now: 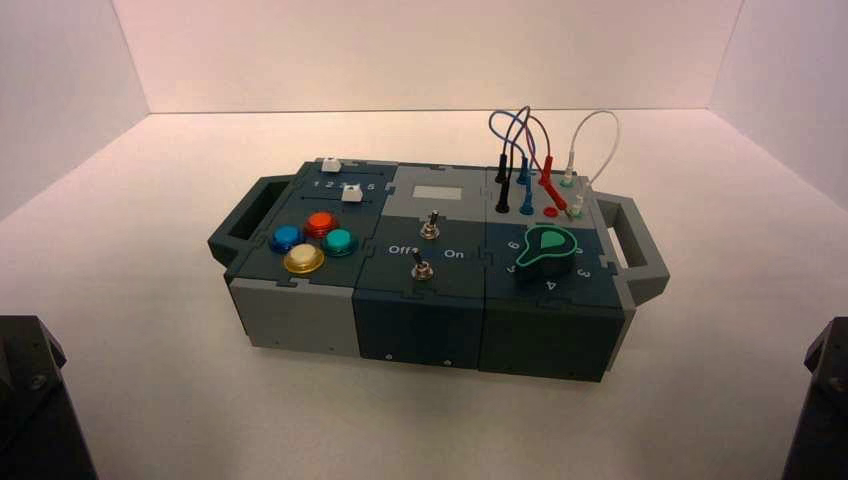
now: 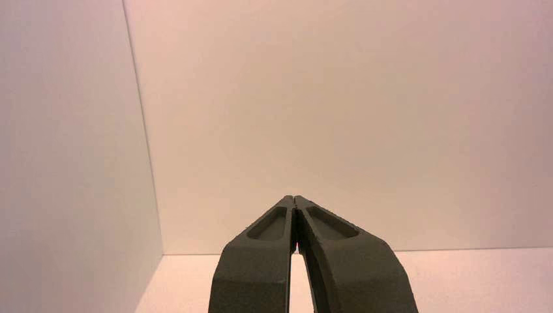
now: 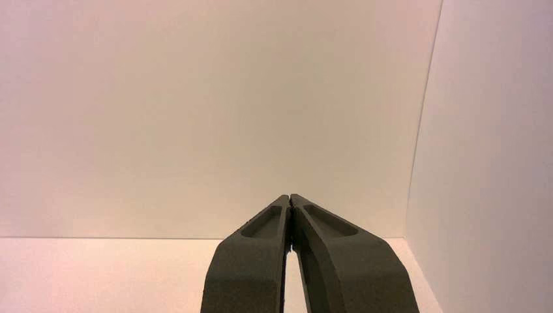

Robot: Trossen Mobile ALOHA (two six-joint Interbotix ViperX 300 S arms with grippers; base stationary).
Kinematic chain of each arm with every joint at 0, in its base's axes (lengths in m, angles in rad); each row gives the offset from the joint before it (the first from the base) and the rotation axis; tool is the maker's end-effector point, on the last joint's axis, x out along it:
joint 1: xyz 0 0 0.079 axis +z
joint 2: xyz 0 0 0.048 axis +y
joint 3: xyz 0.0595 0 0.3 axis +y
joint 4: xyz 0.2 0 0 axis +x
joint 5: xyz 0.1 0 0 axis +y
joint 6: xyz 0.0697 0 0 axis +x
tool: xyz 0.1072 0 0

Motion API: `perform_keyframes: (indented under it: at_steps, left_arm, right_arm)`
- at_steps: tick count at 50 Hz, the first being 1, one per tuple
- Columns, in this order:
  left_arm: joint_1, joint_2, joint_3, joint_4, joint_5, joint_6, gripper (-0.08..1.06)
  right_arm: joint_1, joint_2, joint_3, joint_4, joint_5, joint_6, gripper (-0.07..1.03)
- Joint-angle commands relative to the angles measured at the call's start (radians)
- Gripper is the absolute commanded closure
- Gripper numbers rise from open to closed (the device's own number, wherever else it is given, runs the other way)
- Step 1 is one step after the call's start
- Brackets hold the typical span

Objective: Flip the bottom switch on with the left gripper.

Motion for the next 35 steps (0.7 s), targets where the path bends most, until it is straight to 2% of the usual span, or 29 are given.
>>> perform_keyframes:
  at_steps: [1, 16, 22, 26, 35]
  left_arm:
    - [-0.003, 0.008, -0.018, -0.002, -0.003, 0.006, 1.00]
    - [-0.002, 0.008, -0.018, 0.000, 0.003, 0.006, 1.00]
    - [-0.012, 0.008, -0.025, -0.002, 0.040, 0.006, 1.00]
    - [-0.043, 0.009, -0.034, -0.003, 0.083, 0.006, 1.00]
    - [-0.160, 0.037, -0.072, -0.009, 0.190, 0.002, 1.01]
  right_arm:
    - [0.003, 0.003, -0.015, 0.002, -0.005, 0.003, 0.99]
    - [0.003, 0.003, -0.014, 0.003, -0.005, 0.006, 0.99]
    - [0.015, 0.008, -0.011, 0.008, 0.011, 0.017, 0.99]
    - [0.040, 0.017, -0.015, 0.014, 0.041, 0.018, 0.99]
    - [0.086, 0.072, -0.057, 0.064, 0.190, 0.018, 0.99]
